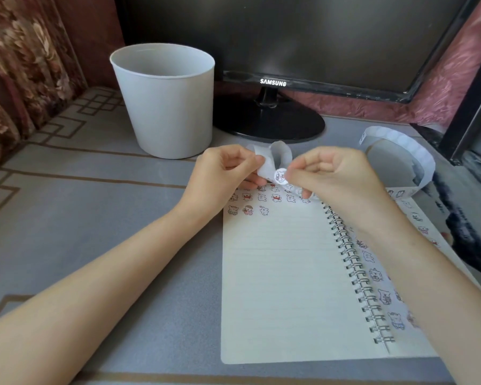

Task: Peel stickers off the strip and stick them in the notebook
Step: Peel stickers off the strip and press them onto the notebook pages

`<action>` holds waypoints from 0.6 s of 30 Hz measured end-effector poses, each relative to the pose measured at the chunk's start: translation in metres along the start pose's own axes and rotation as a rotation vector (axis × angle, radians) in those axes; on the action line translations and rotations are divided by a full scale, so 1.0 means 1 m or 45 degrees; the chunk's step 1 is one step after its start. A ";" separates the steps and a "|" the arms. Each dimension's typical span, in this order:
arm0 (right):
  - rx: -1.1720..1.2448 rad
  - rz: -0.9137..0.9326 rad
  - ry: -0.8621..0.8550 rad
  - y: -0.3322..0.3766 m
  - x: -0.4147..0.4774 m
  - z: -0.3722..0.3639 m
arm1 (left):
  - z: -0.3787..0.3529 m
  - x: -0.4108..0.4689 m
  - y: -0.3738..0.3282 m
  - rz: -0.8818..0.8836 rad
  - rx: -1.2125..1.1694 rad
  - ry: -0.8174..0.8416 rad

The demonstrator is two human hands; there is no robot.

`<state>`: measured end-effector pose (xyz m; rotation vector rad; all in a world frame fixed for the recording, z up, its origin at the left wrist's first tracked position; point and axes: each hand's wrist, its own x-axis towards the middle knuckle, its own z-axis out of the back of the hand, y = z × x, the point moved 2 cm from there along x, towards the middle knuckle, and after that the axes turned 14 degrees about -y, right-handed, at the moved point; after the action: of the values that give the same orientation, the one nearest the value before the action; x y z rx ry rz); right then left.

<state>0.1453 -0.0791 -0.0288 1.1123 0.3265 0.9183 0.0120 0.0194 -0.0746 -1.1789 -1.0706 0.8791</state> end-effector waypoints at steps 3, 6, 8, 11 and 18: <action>-0.098 -0.117 0.113 -0.008 -0.002 0.005 | 0.000 0.001 0.002 0.011 0.045 -0.011; -0.133 -0.167 0.133 -0.016 -0.003 0.005 | 0.000 0.001 0.003 0.015 0.059 -0.016; -0.124 -0.167 0.130 -0.019 -0.004 0.002 | 0.000 0.001 0.003 0.017 0.059 -0.025; -0.077 -0.157 0.132 -0.021 -0.007 -0.003 | 0.000 0.001 0.003 0.015 0.075 -0.039; -0.083 -0.161 0.158 -0.021 -0.008 -0.005 | 0.001 0.002 0.004 0.023 0.073 -0.037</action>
<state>0.1473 -0.0848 -0.0514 0.9657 0.4604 0.8811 0.0120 0.0224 -0.0784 -1.1325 -1.0533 0.9376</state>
